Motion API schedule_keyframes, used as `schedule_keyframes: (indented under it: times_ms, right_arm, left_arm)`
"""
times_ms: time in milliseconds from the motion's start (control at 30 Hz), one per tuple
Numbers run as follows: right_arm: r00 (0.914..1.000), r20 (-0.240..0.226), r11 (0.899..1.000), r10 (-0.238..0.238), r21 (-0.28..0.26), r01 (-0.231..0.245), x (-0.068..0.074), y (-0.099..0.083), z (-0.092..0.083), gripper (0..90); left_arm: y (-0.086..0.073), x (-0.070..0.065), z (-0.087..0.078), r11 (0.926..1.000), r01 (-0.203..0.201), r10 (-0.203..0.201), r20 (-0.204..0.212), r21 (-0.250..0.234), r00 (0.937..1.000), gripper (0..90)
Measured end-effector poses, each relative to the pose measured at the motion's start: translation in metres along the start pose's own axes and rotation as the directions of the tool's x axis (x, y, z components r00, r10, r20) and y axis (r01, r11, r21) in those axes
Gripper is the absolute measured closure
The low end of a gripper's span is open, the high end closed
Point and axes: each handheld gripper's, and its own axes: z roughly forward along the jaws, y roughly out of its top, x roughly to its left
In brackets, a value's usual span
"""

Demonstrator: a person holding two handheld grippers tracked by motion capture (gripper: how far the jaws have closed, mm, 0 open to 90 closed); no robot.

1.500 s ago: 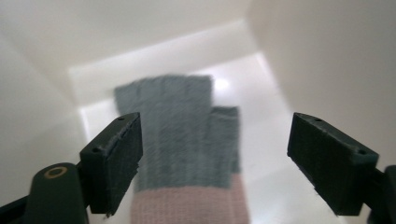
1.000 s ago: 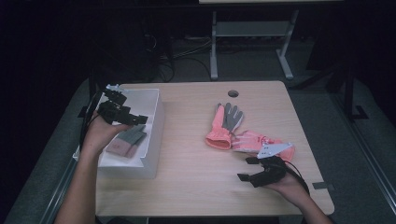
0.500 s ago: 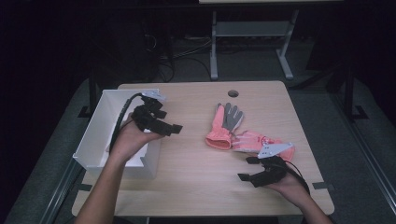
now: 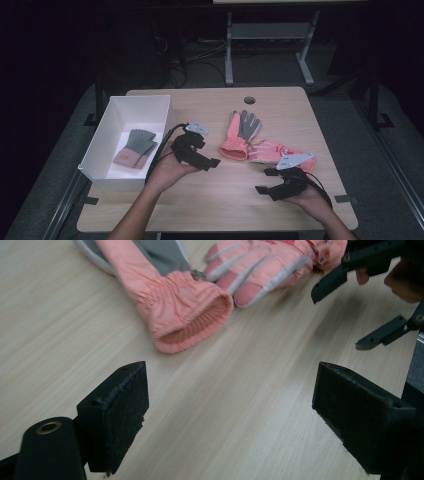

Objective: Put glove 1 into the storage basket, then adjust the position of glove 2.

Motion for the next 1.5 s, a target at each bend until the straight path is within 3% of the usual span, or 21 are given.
schedule_keyframes:
  times_ms: [333, 500, 600, 667, 700, 733, 900, 1100, 1167, 1267, 1500]
  right_arm:
    - [1.0000, 0.001, 1.000, -0.002, 0.003, 0.002, 0.000, 0.000, 0.000, 29.0]
    - [1.0000, 0.007, 1.000, 0.003, -0.002, -0.003, 0.000, 0.001, -0.002, 33.8]
    - [0.9999, 0.009, 1.000, 0.004, -0.010, -0.004, 0.000, 0.001, -0.003, 41.8]
    - [0.9999, 0.015, 1.000, 0.007, -0.006, -0.007, 0.001, 0.002, -0.003, 52.8]
    - [0.9999, 0.015, 1.000, 0.007, -0.006, -0.007, 0.001, 0.002, -0.003, 52.8]
    - [0.9998, 0.018, 1.000, 0.008, -0.016, -0.008, 0.001, 0.004, -0.004, 63.5]
    - [0.9992, 0.039, 1.000, -0.004, -0.018, 0.005, 0.002, 0.008, -0.003, 90.0]
    - [0.9991, 0.043, 1.000, -0.003, -0.022, 0.004, 0.003, 0.023, 0.002, 90.0]
    - [0.9992, 0.039, 1.000, -0.011, -0.017, 0.012, 0.002, 0.029, 0.006, 90.0]
    - [0.9993, 0.029, 1.000, -0.022, -0.019, 0.023, -0.003, 0.038, 0.012, 90.0]
    - [0.9982, 0.060, 0.999, 0.001, -0.040, 0.001, -0.019, 0.064, 0.024, 90.0]
  left_arm:
    - [-0.034, -0.008, 0.023, 0.9993, -0.037, 0.037, 0.027, -0.006, 0.9989, 14.9]
    - [-0.051, -0.010, 0.028, 0.9986, -0.053, 0.053, 0.015, -0.004, 0.9985, 14.9]
    - [-0.060, -0.010, 0.027, 0.9984, -0.055, 0.055, 0.002, -0.015, 0.9985, 15.0]
    - [-0.065, -0.009, 0.028, 0.9986, -0.049, 0.049, -0.006, -0.018, 0.9988, 14.9]
    - [-0.065, -0.009, 0.028, 0.9986, -0.049, 0.049, -0.006, -0.018, 0.9988, 15.0]
    - [-0.070, -0.010, 0.029, 0.9981, -0.061, 0.061, -0.010, -0.007, 0.9981, 15.0]
    - [-0.074, -0.008, 0.033, 0.9979, -0.063, 0.063, -0.004, 0.013, 0.9980, 14.9]
    - [-0.076, -0.008, 0.034, 0.9981, -0.061, 0.061, 0.004, 0.009, 0.9982, 14.9]
    - [-0.077, -0.009, 0.034, 0.9994, -0.033, 0.033, 0.005, -0.011, 0.9994, 14.9]
    - [-0.079, -0.009, 0.033, 0.9989, -0.047, 0.047, 0.008, -0.001, 0.9989, 14.9]
    - [-0.079, -0.012, 0.034, 0.9981, -0.062, 0.062, 0.010, 0.007, 0.9980, 14.9]
